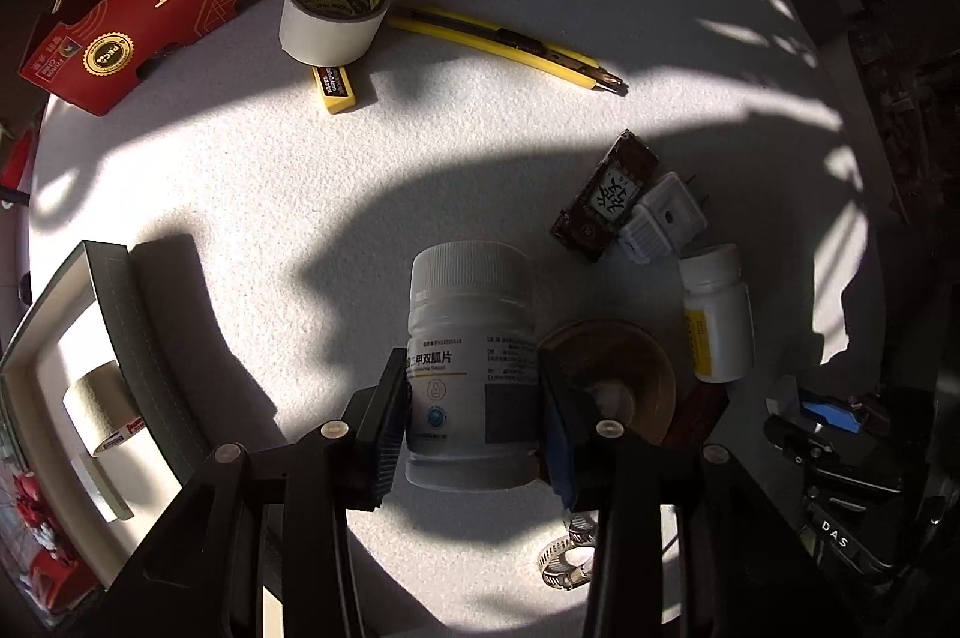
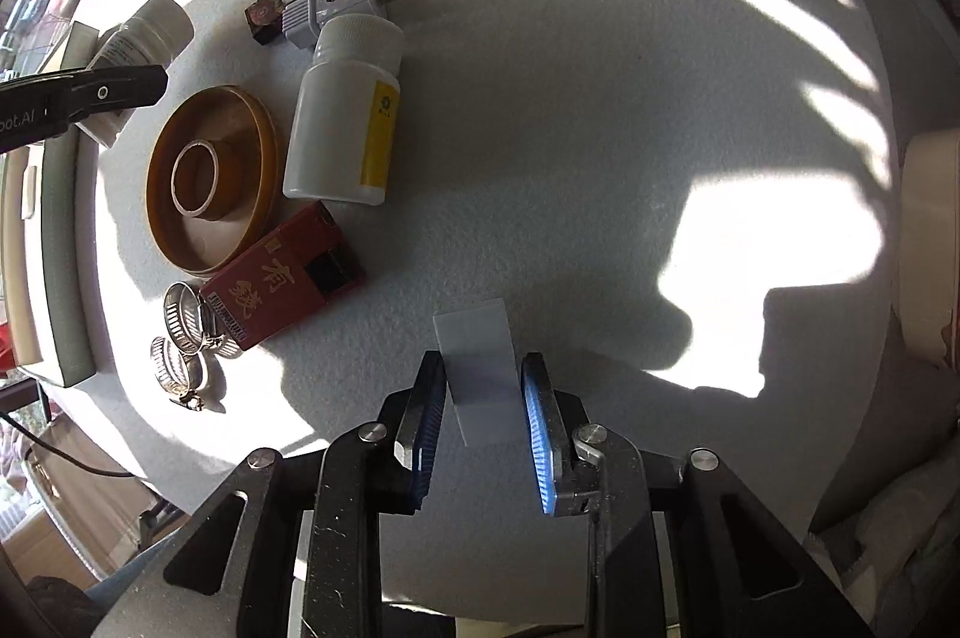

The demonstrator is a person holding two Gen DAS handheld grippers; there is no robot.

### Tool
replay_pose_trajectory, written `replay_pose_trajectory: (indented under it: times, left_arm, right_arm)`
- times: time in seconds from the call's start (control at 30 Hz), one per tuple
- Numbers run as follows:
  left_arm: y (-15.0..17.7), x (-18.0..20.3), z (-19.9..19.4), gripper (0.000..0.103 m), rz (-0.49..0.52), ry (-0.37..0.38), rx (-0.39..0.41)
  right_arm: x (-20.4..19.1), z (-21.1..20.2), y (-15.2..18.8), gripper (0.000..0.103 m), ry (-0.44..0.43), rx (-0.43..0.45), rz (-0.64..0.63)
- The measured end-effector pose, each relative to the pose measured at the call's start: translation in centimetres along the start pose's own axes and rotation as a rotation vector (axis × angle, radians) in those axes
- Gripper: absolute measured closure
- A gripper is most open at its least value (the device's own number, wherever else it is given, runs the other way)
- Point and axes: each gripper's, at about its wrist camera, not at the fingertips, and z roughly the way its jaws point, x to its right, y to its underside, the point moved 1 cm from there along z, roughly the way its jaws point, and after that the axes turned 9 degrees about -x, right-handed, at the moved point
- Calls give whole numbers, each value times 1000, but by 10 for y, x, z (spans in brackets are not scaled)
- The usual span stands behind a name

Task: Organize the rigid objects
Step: 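Grasp the white pill bottle with the left tool while the right grasps the white block, then carry the pill bottle and white block over the white tray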

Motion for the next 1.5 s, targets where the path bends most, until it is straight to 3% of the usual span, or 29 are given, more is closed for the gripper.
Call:
replay_pose_trajectory:
  times: [0.3, 0.57, 0.67, 1.0, 1.5]
  left_arm:
    - [80, 10, -38, 60, 12, 129, 34]
    - [127, 16, -70, 60, 86, 139, 62]
    - [132, 7, -84, 60, 85, 128, 107]
    - [142, -49, -116, 60, -50, 119, 233]
    - [175, -110, -119, 60, -251, 120, 285]
  right_arm:
    - [3, -35, 36, 76, -112, 36, 94]
    - [-4, -53, 51, 76, -149, 86, 89]
    - [-33, -44, 52, 76, -153, 105, 71]
    - [-85, -65, 35, 76, -92, 191, -38]
    - [-136, -91, 29, 76, -86, 228, -147]
